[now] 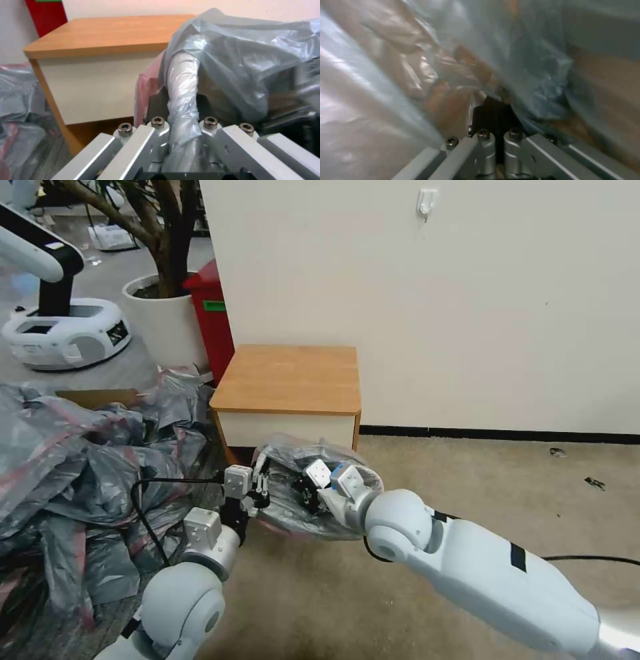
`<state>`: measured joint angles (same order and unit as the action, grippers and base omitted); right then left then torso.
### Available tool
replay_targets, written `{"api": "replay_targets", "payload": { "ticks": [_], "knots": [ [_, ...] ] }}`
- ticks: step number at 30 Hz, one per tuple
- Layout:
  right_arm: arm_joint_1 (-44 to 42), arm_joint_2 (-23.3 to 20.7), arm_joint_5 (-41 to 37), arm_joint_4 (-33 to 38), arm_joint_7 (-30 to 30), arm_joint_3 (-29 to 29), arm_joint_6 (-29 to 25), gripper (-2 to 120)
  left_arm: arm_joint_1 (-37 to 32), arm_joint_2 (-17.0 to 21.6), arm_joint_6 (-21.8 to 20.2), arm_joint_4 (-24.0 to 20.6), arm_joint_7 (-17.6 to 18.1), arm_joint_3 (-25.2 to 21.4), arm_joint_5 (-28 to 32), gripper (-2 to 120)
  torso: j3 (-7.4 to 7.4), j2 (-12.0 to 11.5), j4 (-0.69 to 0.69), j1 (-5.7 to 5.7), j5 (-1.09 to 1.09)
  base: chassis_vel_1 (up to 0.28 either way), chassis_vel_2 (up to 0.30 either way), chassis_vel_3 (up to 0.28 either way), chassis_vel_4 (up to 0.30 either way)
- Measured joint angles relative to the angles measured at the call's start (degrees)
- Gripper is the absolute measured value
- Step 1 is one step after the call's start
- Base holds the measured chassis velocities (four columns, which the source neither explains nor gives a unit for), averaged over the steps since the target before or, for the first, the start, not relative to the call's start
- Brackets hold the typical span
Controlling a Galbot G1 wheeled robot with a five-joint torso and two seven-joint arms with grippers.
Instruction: Pick up the garbage bag from the table and place it over the trash can.
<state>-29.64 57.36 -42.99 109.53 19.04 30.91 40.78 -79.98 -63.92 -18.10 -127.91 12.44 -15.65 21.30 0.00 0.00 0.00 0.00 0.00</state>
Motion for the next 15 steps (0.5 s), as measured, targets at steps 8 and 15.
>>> {"api": "replay_targets", "payload": {
  "ticks": [8,15],
  "knots": [
    [2.21,-0.49,-0.28,-2.38,2.25,2.95,-0.04,0,0.82,-0.44,-0.98,-0.04,-0.18,0.92,-0.05,5,0.0,0.0,0.0,0.0,0.0,0.0,0.0,0.0,0.0],
    [4.75,-0.73,-0.04,-4.73,3.15,5.63,-0.04,0,1.01,-0.64,-1.46,-0.18,-0.23,1.39,-0.05,5,0.0,0.0,0.0,0.0,0.01,0.0,0.0,0.0,0.0]
  ]
}}
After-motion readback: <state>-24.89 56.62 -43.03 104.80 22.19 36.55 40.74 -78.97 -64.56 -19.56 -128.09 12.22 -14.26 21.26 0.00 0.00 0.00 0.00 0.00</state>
